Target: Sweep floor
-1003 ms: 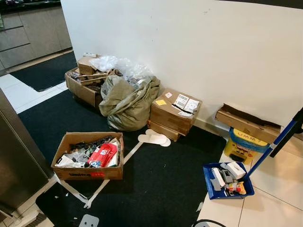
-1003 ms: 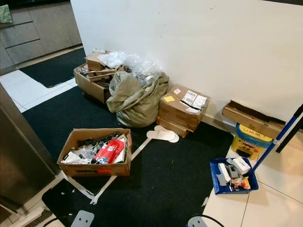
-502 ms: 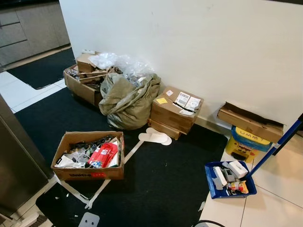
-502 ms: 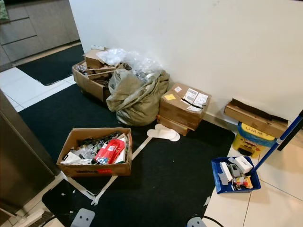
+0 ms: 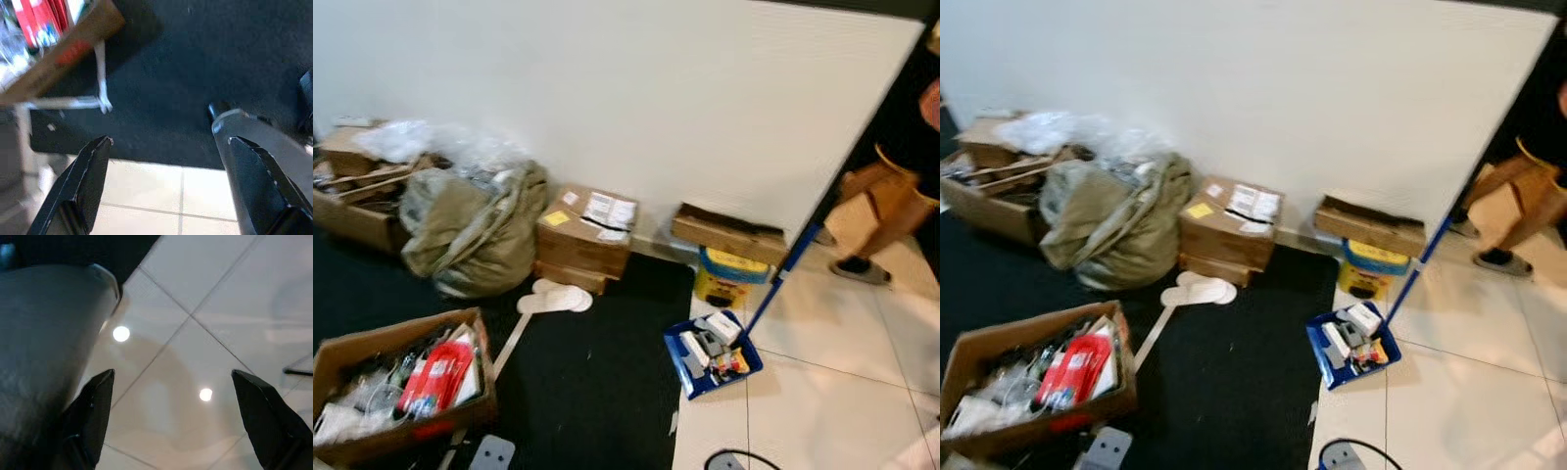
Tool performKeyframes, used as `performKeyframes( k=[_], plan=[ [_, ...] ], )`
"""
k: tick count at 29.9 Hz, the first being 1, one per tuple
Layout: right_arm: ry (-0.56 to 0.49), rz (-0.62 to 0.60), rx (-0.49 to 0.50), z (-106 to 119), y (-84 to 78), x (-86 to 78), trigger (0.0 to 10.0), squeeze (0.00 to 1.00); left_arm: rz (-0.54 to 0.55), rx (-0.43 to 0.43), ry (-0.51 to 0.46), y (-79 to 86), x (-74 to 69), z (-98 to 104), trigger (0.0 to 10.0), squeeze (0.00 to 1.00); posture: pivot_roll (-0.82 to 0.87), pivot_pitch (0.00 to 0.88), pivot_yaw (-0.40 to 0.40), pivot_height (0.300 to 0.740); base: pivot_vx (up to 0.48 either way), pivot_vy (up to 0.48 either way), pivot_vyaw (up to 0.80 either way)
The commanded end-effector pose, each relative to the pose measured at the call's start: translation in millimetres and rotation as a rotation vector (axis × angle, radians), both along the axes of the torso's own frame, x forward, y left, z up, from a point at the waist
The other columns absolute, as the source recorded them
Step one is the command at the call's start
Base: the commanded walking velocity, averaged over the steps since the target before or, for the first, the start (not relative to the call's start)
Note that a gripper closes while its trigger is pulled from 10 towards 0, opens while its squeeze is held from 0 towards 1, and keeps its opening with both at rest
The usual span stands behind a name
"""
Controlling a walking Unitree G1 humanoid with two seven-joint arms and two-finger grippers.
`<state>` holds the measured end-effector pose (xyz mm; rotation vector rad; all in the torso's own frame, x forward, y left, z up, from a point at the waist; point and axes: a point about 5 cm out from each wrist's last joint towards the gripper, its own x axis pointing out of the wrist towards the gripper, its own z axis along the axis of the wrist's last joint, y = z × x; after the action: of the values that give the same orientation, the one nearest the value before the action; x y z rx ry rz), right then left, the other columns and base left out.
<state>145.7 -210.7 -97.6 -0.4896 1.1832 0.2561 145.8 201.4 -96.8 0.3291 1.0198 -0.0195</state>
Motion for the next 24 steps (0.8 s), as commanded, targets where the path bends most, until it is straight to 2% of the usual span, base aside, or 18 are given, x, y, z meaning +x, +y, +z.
performKeyframes(
  k=[1,12,24],
  plan=[
    [0.007,-0.015,-0.002,-0.3,-3.4,-2.4,10.0,0.0,-0.013,-0.007,0.024,-3.4,-6.0,-2.9,10.0,0.0,-0.02,0.0,-0.023,0.74,0.296,0.0,-0.8],
    [0.001,-0.043,-0.052,1.3,-12.0,-2.2,10.0,0.0,-0.01,-0.012,0.024,-5.0,-5.9,-3.1,10.0,0.0,-0.03,0.0,-0.022,0.74,0.297,0.0,-0.8],
    [-0.02,-0.075,-0.06,2.8,-15.4,-0.1,10.0,0.0,-0.012,-0.014,0.026,-5.6,-6.4,-3.4,10.0,0.0,-0.03,0.0,-0.021,0.74,0.294,0.0,-0.8]
  ],
)
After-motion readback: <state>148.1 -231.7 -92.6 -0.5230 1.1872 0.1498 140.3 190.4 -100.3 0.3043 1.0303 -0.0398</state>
